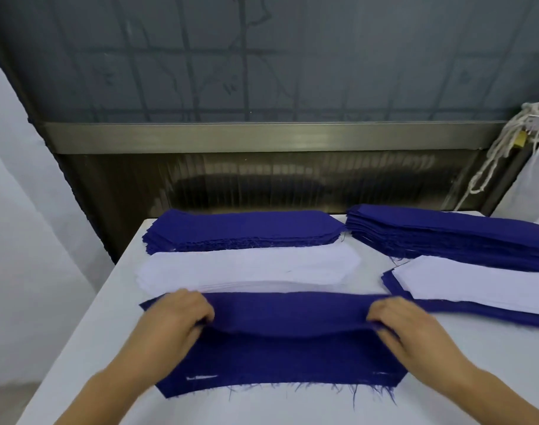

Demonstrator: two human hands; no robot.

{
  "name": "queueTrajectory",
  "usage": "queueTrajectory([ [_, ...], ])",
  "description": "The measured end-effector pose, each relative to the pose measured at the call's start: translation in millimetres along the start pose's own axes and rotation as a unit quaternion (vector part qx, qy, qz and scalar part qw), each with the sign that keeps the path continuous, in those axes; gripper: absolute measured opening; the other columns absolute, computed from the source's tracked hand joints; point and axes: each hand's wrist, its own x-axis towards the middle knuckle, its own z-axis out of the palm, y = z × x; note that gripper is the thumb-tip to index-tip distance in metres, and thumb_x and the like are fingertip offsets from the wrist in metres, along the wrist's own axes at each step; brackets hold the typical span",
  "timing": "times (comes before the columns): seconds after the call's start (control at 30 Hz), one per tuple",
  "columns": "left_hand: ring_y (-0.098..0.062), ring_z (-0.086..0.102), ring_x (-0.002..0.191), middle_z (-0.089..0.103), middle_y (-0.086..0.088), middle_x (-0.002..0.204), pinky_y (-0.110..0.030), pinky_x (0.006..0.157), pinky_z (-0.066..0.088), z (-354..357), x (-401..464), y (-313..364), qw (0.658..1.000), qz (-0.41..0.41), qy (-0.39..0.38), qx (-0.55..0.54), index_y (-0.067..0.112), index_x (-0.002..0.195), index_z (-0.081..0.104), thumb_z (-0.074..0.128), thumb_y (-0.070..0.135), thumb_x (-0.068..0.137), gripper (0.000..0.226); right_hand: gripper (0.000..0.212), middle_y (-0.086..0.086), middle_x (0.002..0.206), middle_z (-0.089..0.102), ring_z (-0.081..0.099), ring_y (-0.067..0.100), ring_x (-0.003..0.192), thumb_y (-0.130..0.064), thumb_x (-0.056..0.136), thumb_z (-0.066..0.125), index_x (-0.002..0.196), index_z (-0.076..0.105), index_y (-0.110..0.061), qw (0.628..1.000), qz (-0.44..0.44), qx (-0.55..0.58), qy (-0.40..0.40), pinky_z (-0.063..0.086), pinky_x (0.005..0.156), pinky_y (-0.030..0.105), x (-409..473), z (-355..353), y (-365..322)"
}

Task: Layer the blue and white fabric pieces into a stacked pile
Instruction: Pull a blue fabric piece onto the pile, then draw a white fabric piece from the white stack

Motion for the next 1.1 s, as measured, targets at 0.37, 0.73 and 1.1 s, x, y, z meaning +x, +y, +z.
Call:
queueTrajectory([
  [0.37,0.004,0.045,0.068,0.058,0.022,0.074,-0.011,0.067,0.039,39,-25,6,1.0,0.004,0.001,-0.015,0.029,0.066,0.063,0.083,-0.006,0.034,0.051,0.04,-0.012,0.093,0.065,0.059,0.005,0.084,-0.002,0.054,0.088,0.085,0.07,-0.02,0.998,-0.031,-0.018,-0.051,0.043,0.077,0.013,-26,24,6],
  [0.73,-0.001,0.051,0.068,0.057,0.023,0.08,-0.016,0.065,0.042,42,-23,1,0.997,0.027,-0.05,-0.045,0.028,0.076,0.064,0.068,-0.01,0.052,0.046,0.039,-0.015,0.092,0.062,0.054,0.001,0.083,-0.001,0.051,0.085,0.079,0.066,-0.02,0.998,0.003,0.008,-0.068,0.042,0.073,0.01,-27,24,14],
  [1.1,0.0,0.051,0.092,0.055,0.025,0.094,-0.017,0.079,0.043,46,-13,-10,0.982,0.005,-0.13,-0.134,0.045,0.078,0.054,0.053,0.039,0.089,0.013,0.011,-0.02,0.079,0.053,0.048,0.0,0.071,-0.033,0.087,0.069,0.081,0.06,-0.03,0.996,-0.005,0.014,-0.083,0.044,0.066,0.016,-3,26,-11],
])
